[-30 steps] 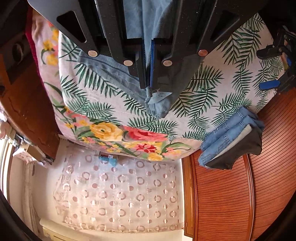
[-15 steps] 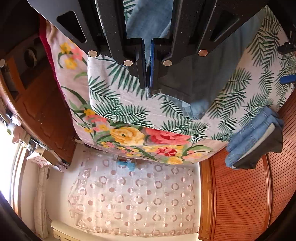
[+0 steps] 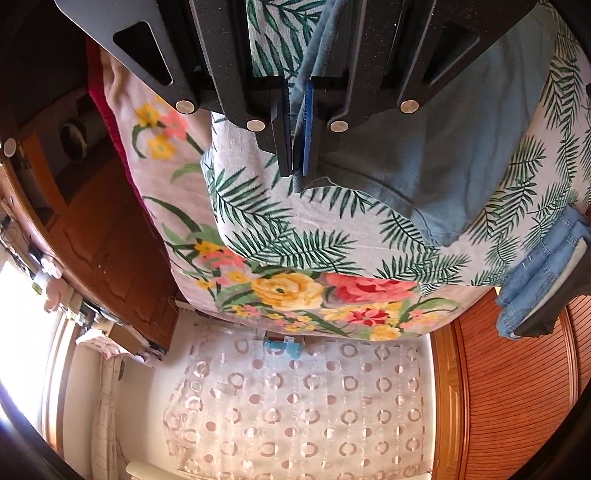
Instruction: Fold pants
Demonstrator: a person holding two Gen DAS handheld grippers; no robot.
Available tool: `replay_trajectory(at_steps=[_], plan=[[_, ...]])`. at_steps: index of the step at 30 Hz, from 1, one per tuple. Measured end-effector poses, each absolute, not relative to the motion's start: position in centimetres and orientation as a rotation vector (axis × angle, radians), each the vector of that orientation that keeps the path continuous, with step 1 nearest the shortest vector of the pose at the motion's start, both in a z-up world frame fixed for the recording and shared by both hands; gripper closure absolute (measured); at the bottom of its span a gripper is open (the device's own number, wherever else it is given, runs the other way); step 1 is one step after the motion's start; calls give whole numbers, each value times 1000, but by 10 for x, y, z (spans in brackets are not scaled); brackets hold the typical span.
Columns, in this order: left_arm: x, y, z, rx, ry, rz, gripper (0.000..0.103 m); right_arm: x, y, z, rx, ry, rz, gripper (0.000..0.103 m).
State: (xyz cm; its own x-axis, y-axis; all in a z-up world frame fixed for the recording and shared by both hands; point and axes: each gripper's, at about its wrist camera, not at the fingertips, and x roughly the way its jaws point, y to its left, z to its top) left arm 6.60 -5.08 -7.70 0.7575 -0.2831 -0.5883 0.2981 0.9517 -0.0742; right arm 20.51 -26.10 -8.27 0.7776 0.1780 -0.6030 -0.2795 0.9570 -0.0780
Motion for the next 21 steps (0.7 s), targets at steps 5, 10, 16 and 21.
replay_trajectory(at_steps=[5, 10, 16, 21], plan=[[64, -54, -78, 31, 641, -323, 18, 197, -269, -84, -149, 654, 238, 81], [64, -58, -79, 37, 651, -337, 18, 164, -276, -88, -119, 639, 261, 73], [63, -69, -81, 62, 670, -369, 18, 106, -282, -101, -82, 638, 308, 60], [59, -81, -81, 79, 685, -418, 18, 64, -296, -111, -13, 642, 315, 60]])
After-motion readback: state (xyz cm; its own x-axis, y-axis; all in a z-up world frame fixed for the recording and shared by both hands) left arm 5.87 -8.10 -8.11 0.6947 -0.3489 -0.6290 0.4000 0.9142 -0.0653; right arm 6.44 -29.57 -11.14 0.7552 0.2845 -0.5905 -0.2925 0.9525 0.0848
